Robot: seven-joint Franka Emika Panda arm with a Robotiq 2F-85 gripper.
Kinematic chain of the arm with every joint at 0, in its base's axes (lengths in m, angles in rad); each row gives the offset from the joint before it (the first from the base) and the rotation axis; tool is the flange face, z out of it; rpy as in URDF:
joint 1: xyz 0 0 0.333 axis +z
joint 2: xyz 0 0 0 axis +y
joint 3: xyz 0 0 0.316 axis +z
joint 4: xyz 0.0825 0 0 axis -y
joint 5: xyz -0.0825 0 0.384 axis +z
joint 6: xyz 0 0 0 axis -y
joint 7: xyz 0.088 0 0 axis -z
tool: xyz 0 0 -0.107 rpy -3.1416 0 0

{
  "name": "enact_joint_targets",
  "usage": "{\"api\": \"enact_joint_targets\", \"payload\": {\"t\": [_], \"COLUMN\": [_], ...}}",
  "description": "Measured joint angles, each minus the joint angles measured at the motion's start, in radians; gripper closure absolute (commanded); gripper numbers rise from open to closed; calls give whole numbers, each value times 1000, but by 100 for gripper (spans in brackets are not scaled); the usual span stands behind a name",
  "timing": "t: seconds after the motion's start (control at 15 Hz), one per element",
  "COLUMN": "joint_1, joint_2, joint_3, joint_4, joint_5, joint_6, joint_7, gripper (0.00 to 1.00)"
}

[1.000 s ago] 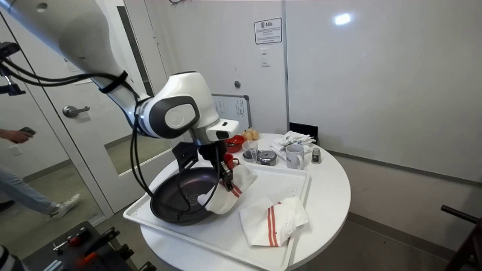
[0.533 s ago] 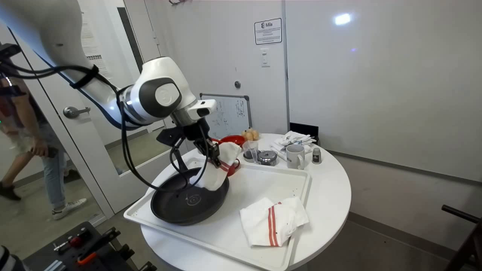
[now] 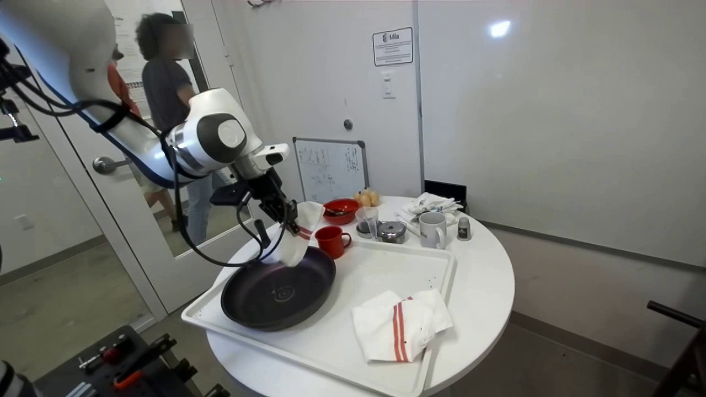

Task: Use the red striped cloth to wipe the pan

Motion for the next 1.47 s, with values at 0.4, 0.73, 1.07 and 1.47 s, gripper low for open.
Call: {"api": "enact_joint_targets", "payload": {"t": [0.4, 0.73, 1.07, 1.47], "joint_1": [19, 24, 22, 0], "joint_2": [146, 321, 467, 556], "joint_3": [46, 39, 10, -6], "joint_4": [102, 219, 318, 378], "joint_5": [8, 50, 143, 239], "joint_6": [-54, -64, -62, -60], "joint_7": [0, -10, -62, -132], "gripper": [96, 96, 96, 96]}}
